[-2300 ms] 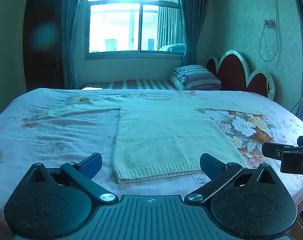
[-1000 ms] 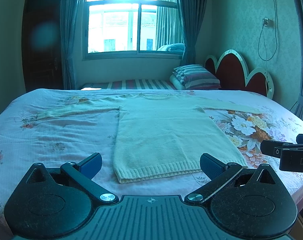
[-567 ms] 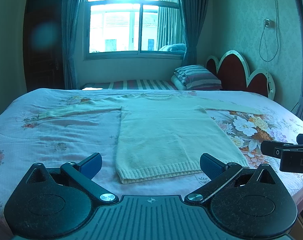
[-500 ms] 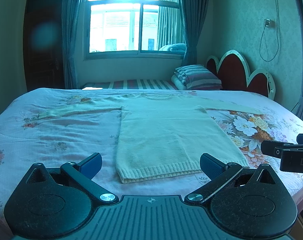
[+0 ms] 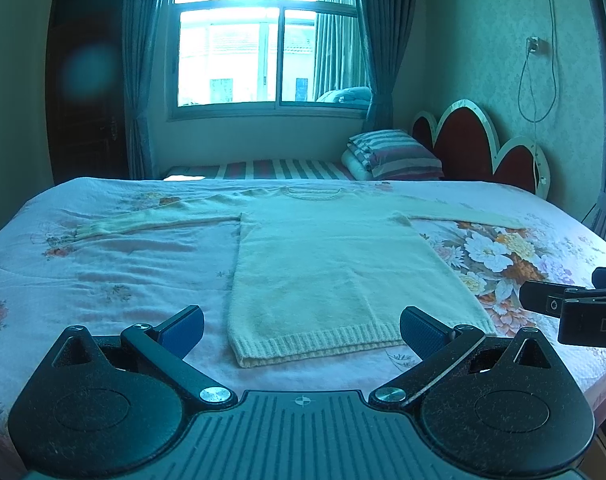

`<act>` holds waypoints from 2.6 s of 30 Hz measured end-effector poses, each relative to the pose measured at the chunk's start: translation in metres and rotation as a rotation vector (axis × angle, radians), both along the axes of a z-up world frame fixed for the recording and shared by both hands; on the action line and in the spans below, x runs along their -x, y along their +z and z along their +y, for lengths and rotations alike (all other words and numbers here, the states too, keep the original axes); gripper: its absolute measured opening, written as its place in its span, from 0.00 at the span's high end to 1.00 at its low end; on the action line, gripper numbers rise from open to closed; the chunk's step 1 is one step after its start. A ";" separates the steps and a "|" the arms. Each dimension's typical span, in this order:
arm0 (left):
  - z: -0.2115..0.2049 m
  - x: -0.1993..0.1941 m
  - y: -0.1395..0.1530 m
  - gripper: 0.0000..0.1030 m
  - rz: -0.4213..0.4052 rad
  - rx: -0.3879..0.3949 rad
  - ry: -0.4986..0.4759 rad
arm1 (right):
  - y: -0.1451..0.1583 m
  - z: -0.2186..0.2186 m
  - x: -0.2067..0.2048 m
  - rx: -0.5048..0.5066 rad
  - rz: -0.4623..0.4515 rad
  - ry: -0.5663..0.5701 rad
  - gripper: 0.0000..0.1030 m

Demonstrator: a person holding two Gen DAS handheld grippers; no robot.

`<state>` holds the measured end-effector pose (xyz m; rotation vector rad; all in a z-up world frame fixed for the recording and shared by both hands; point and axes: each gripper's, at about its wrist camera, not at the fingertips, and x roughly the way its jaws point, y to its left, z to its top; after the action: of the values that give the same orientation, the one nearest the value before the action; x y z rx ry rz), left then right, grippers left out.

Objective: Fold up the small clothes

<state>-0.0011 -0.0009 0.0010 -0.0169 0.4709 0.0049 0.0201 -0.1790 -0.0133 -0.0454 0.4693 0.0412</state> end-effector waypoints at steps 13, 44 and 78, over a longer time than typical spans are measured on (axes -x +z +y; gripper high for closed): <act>0.000 0.000 -0.001 0.00 0.003 -0.002 0.003 | -0.001 -0.002 0.001 -0.006 0.002 0.005 0.01; -0.033 -0.164 0.005 0.00 0.023 -0.012 -0.003 | 0.009 -0.070 -0.145 -0.038 -0.061 -0.053 0.03; -0.057 -0.476 -0.085 0.00 0.178 -0.081 0.353 | -0.139 -0.385 -0.455 -0.462 0.051 -0.541 0.65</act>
<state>0.4751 -0.0579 -0.0844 -0.0199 0.6407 0.3742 0.4754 -0.5636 -0.1524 0.5369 0.5009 -0.3815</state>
